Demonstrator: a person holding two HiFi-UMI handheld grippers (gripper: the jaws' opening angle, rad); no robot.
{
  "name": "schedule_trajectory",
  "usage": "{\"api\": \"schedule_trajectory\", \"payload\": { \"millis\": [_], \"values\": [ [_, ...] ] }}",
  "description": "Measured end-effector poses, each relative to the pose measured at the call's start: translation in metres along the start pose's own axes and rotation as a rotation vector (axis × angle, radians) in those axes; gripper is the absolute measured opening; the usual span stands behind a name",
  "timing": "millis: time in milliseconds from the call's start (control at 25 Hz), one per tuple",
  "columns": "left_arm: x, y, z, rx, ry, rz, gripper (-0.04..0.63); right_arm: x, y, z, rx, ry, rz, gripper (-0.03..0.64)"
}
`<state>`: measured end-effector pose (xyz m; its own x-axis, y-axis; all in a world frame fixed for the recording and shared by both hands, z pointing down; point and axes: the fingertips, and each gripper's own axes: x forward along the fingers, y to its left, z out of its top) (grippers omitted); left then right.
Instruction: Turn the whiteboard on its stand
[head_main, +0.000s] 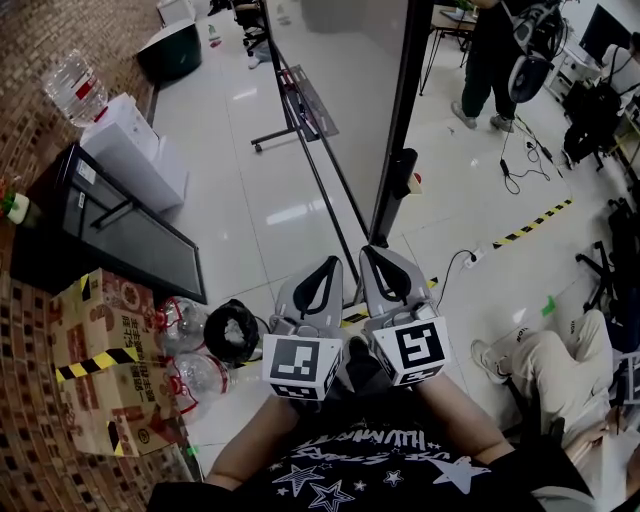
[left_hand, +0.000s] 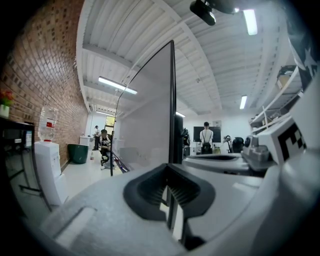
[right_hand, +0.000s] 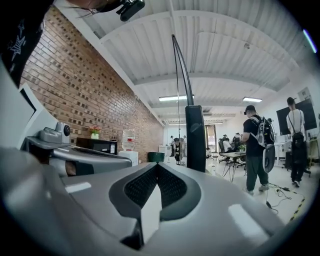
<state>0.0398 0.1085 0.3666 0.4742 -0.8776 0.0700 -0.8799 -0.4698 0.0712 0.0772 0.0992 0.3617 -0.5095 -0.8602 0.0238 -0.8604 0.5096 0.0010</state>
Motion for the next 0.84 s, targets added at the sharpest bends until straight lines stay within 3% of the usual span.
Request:
{"api": "schedule_trajectory", "payload": {
  "millis": [840],
  "values": [
    [-0.001,0.012,0.0,-0.001,0.004,0.023,0.005,0.013,0.011,-0.009,0.003,0.06,0.081,0.009]
  ]
}}
